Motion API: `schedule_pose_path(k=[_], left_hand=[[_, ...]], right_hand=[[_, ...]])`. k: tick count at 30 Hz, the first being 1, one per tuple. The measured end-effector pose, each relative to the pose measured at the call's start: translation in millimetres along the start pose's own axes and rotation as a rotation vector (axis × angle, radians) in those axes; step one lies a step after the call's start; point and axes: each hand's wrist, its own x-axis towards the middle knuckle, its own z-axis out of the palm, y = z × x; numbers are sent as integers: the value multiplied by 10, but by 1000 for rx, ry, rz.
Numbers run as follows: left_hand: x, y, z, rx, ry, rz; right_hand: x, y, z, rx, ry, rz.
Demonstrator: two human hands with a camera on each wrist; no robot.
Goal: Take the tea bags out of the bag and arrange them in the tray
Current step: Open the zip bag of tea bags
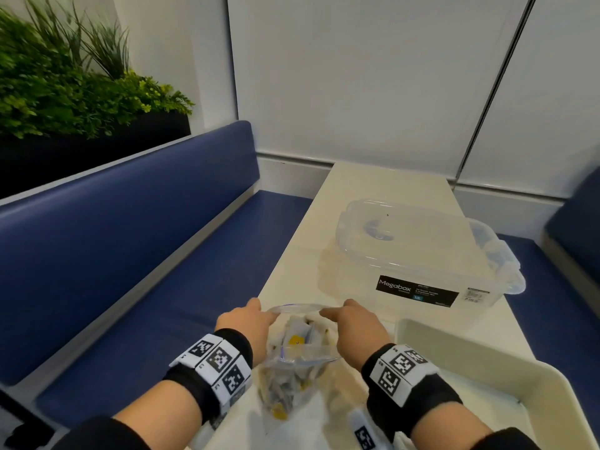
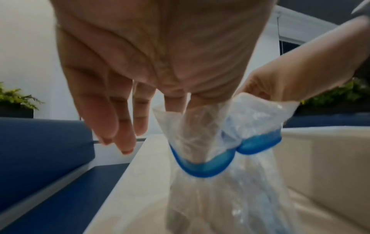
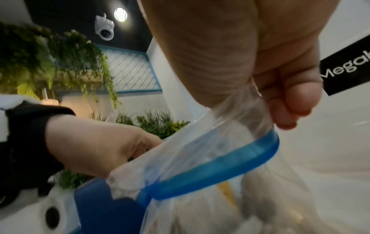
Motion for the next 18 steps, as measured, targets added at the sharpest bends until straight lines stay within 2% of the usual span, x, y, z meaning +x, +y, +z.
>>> schedule_pose_path(k=[4,6,8,9,10,14,18], left_hand=[[-58,16,-8,-55,-27,58],[-54,44,1,-175,74,100],[-27,73,-23,-331,252,146],[6,85,-34,-394,299,143],[48,98,-50,-441,300,128],[247,121,-80,-492,157,77],[328,58,-78,-485,84,73]], right_hand=[[8,-7,6,19,-19,-96],[7,-6,7,34,-41,-131],[25,6,25,68,-40,-158],[36,7,41,94,-21,-155],[52,2,60,136,21,-144],[108,-3,130,263,251,-63],[159,23,157,343,258,37]])
